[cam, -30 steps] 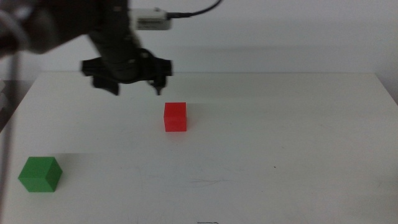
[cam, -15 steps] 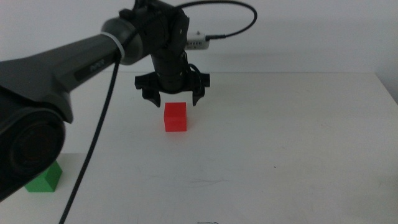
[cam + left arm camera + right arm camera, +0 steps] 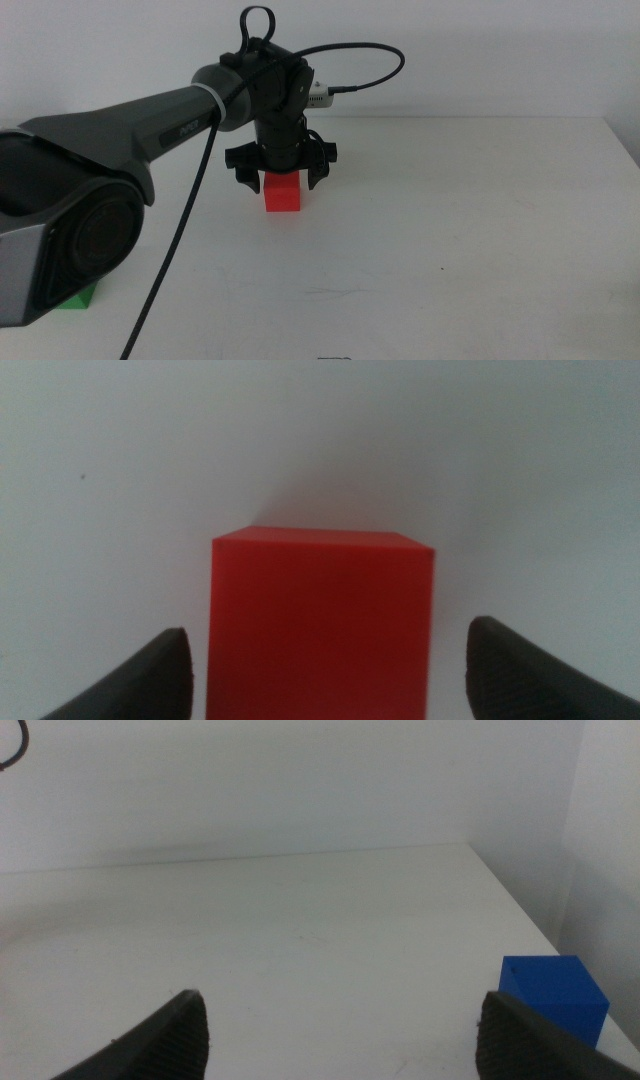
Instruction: Stack red cubes first, then green, then blue cubes in a specific spot.
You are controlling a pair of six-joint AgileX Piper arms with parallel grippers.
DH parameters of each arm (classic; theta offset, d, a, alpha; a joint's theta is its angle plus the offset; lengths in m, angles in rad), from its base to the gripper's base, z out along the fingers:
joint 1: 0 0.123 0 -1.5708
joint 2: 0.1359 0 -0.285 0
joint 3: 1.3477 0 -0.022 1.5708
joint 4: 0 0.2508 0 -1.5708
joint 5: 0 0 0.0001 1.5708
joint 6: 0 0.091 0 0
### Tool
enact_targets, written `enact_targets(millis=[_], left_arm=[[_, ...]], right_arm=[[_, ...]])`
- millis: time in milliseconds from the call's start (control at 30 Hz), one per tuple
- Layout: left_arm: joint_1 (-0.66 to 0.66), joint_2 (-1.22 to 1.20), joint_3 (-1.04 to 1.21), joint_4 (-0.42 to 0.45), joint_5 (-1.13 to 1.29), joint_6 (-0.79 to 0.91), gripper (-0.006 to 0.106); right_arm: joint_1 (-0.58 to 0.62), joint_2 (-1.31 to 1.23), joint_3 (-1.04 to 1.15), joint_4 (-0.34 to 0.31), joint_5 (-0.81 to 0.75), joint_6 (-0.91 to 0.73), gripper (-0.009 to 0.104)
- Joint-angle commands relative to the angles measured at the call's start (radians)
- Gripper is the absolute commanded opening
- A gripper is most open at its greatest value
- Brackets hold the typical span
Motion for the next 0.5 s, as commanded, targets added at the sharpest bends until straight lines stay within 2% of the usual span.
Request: enact_targets(millis=[0, 100, 200, 467], left_arm=[[0.006, -0.049, -0.03, 0.014, -0.028, -0.03, 0.094], [0.02, -0.038, -0.03, -0.024, -0.044, -0.024, 0.089], [0.028, -0.038, -0.03, -0.043, -0.057, 0.014, 0.078], [0.028, -0.042, -0.03, -0.056, -0.072, 0.026, 0.024]], right_arm=[[-0.003, -0.015, -0.023, -0.008, -0.076, -0.01, 0.094], [-0.003, -0.015, -0.023, -0.008, -0.076, -0.01, 0.094], [-0.003, -0.015, -0.023, -0.008, -0.076, -0.01, 0.094], [-0.003, -0.015, -0.023, -0.008, -0.076, -0.01, 0.094]])
